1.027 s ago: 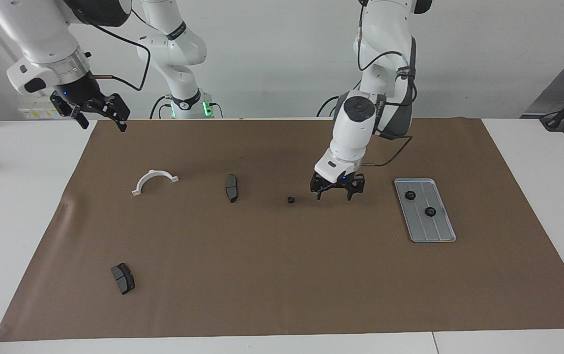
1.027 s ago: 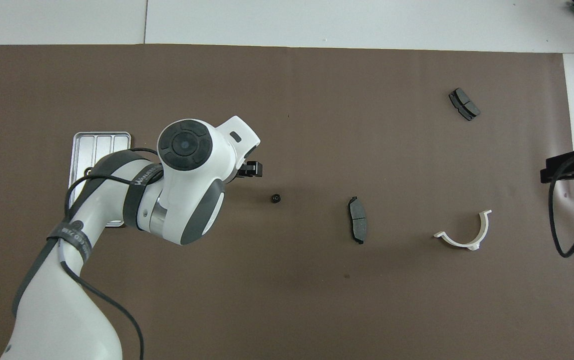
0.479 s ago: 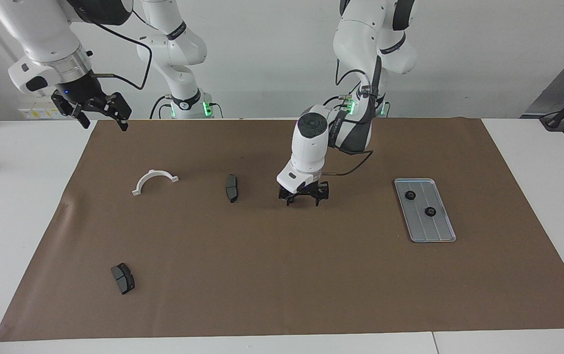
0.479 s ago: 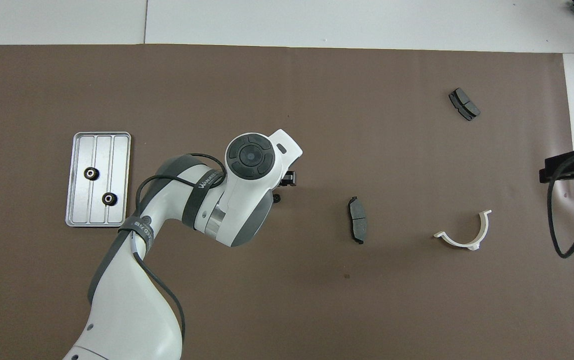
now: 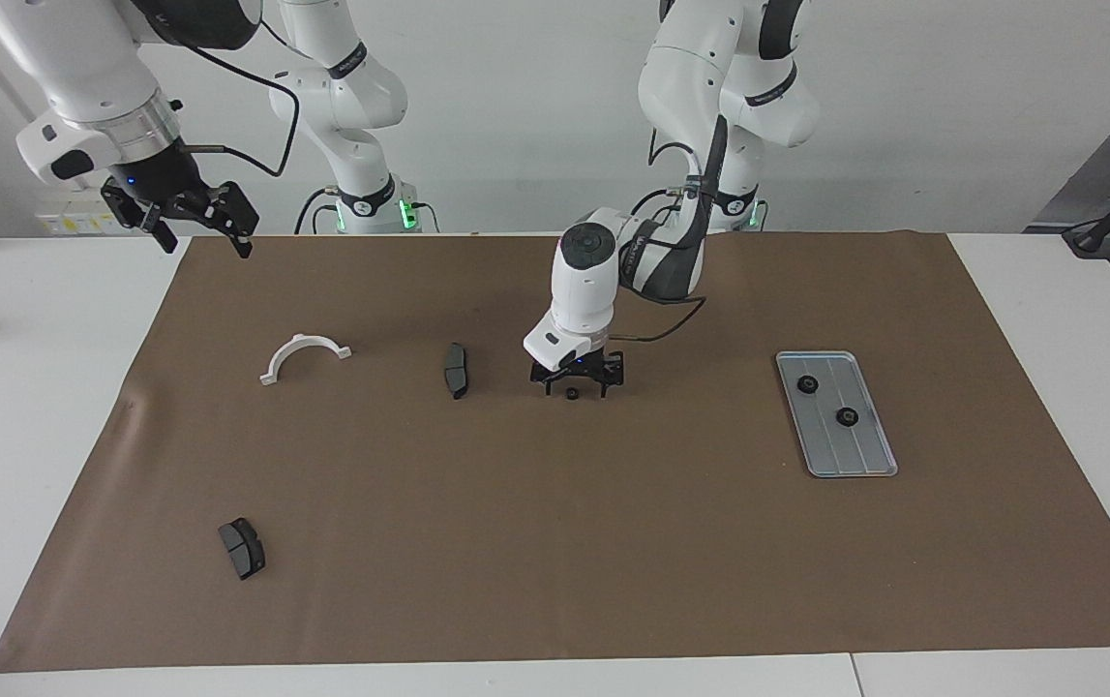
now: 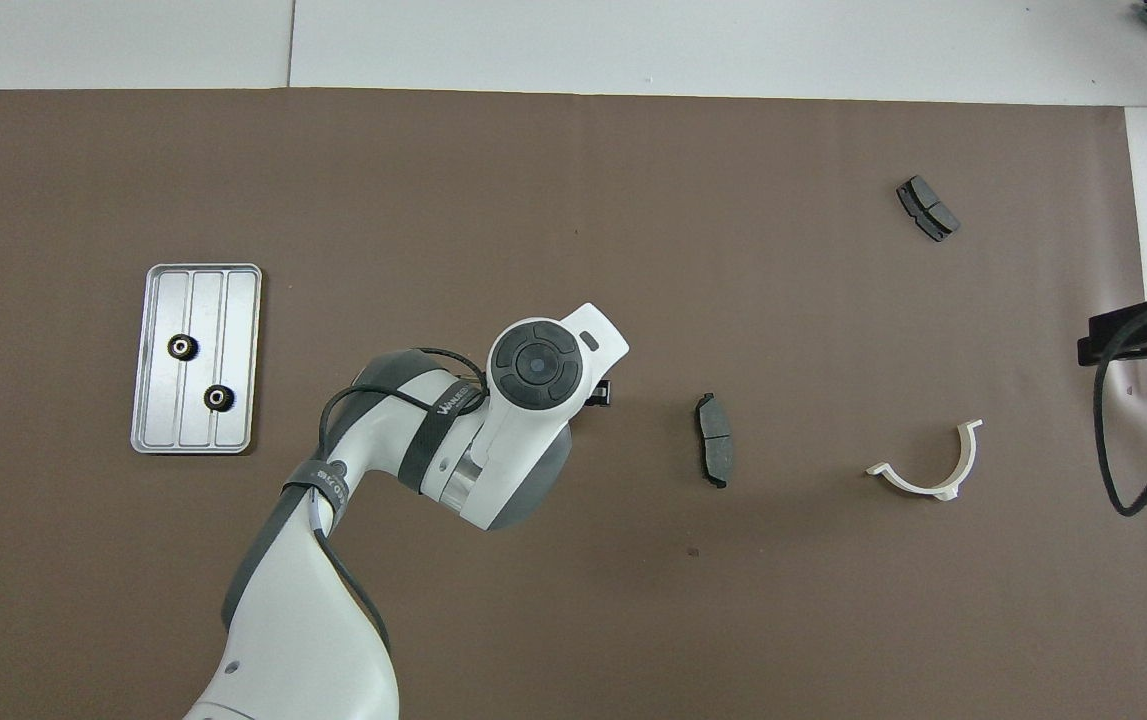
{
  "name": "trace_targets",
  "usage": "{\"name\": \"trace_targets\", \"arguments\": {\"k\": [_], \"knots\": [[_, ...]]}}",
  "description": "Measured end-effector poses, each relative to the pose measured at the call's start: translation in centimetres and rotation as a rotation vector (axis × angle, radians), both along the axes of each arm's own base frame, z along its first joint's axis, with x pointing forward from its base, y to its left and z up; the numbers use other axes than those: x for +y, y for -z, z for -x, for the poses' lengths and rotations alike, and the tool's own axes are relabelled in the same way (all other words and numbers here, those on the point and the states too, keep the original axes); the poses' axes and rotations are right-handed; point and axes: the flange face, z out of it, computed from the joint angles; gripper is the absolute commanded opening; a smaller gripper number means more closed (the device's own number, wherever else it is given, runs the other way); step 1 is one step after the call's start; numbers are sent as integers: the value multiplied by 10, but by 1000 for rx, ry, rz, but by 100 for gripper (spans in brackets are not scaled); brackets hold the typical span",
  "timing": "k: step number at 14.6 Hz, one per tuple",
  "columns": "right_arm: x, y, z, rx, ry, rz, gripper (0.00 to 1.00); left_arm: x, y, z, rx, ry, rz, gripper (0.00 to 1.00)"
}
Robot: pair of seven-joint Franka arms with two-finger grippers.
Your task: Pick bearing gear from pile to tray
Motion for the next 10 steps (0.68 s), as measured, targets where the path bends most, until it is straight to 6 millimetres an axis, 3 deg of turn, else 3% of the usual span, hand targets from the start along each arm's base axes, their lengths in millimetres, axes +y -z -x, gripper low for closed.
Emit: {"name": "trace_targets", "arguments": {"k": [1,2,4,5,7,10], "knots": [[0,0,0,0,0,0,100,1,3,1,0,0,-1,100],[0,0,0,0,0,0,100,1,4,2,-1,0,-1,81],[0,0,0,0,0,0,100,1,4,2,-1,0,0,29],[0,0,0,0,0,0,100,1,3,2,-2,1,1,13],[0,0,0,0,0,0,100,1,-2,2,-8,1,7,1],[0,0,0,0,0,0,100,3,-4,0,-10,-3,8,0]]}}
